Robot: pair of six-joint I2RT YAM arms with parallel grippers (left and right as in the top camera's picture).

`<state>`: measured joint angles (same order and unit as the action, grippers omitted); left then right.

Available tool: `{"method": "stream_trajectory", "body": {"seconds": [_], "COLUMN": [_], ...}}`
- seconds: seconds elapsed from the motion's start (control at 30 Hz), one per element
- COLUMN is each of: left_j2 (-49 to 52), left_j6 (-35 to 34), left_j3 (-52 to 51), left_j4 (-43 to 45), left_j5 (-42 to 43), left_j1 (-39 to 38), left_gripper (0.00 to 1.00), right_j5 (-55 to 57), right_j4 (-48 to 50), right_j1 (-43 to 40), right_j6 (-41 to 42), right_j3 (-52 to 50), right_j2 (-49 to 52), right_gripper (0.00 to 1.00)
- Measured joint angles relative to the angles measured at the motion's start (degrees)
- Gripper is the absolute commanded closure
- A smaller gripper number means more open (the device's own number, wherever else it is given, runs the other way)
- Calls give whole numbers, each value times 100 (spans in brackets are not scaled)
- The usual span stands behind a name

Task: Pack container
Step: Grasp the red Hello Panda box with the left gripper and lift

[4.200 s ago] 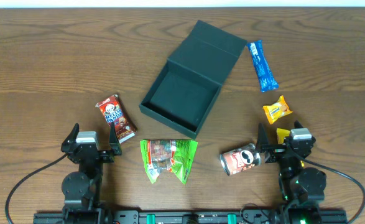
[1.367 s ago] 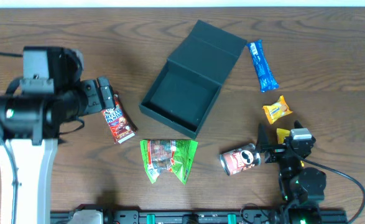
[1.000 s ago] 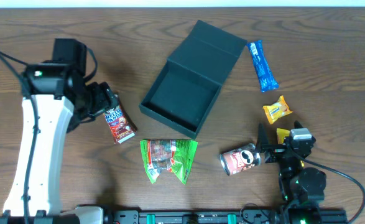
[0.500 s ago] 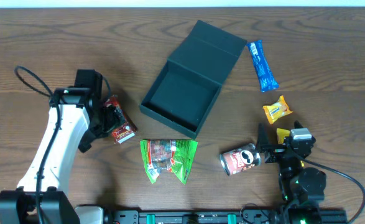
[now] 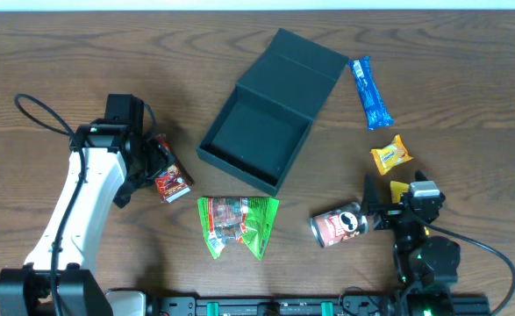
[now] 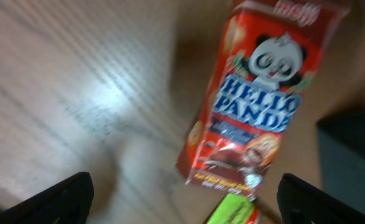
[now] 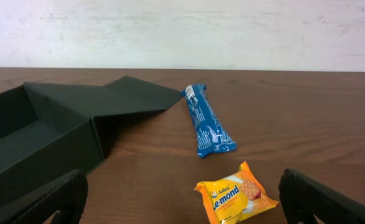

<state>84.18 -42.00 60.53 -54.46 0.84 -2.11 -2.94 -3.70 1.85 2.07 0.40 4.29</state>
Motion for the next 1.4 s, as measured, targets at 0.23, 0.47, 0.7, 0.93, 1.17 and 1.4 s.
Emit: {"method": "stream_trajectory", "body": {"seconds": [0.23, 0.47, 0.7, 0.93, 1.17, 1.4], "left_j2": [243, 962, 1327, 1580, 1580, 1655], "left_j6": [-186, -328, -256, 55, 474, 625], "left_j3": [0, -9, -9, -9, -9, -9], "left_j4": [509, 831, 1054, 1408, 1556, 1558], "left_j5": [-2, -4, -273, -299, -297, -297], "left_j1": [-282, -433, -433, -433, -433, -433], "left_gripper": [5, 5, 5, 5, 0, 16], "right_j5": [0, 0, 0, 0, 0, 0], "right_j4": [0, 0, 0, 0, 0, 0], "right_j1": [0, 0, 0, 0, 0, 0], "right_j6": [0, 0, 0, 0, 0, 0], "right_j3": [0, 0, 0, 0, 0, 0], "right_j2": [0, 0, 0, 0, 0, 0], "right_gripper": [1, 1, 1, 1, 1, 1]}}
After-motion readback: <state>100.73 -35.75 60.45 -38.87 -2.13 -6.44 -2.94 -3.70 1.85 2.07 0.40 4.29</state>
